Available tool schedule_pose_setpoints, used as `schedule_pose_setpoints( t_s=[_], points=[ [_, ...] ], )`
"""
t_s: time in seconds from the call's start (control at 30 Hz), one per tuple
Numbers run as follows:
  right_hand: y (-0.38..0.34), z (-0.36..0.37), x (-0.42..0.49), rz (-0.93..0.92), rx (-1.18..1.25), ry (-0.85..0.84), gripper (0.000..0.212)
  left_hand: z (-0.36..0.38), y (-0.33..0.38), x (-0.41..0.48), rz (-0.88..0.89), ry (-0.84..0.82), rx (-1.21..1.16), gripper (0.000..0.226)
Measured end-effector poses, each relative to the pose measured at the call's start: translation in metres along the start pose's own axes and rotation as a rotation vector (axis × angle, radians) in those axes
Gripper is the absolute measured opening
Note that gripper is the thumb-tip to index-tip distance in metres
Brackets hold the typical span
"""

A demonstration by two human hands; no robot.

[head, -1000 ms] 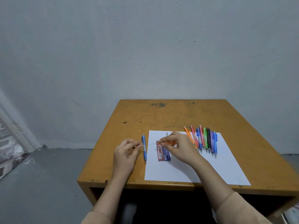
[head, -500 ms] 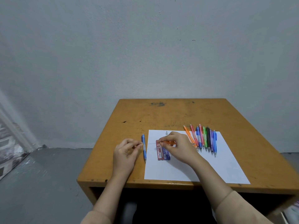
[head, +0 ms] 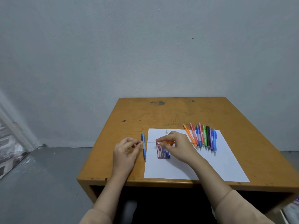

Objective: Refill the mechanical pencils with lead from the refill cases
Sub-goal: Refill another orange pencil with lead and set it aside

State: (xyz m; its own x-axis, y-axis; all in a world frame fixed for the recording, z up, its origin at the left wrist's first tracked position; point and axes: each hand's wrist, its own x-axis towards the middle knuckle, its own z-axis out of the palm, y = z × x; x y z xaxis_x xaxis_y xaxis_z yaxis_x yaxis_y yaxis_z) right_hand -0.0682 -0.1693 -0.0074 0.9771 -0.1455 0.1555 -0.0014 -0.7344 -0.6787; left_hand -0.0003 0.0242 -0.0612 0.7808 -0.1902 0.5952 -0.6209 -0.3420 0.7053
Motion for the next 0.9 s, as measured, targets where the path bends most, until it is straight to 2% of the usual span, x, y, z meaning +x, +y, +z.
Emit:
schedule_pose_setpoints(
  t_s=[0.17,0.9],
  points=[
    [-0.0006,-0.0006,-0.0009,0.001,-0.004,0.004,0.023,0.0001,-0.0005,-0.0003,0.011,-0.023,-0.005,0.02],
    [0.007,-0.0049,0.0004,-0.011,0.039,0.025,0.022,-0.0001,-0.0018,-0.0004,0.007,-0.012,-0.025,0.019]
  ],
)
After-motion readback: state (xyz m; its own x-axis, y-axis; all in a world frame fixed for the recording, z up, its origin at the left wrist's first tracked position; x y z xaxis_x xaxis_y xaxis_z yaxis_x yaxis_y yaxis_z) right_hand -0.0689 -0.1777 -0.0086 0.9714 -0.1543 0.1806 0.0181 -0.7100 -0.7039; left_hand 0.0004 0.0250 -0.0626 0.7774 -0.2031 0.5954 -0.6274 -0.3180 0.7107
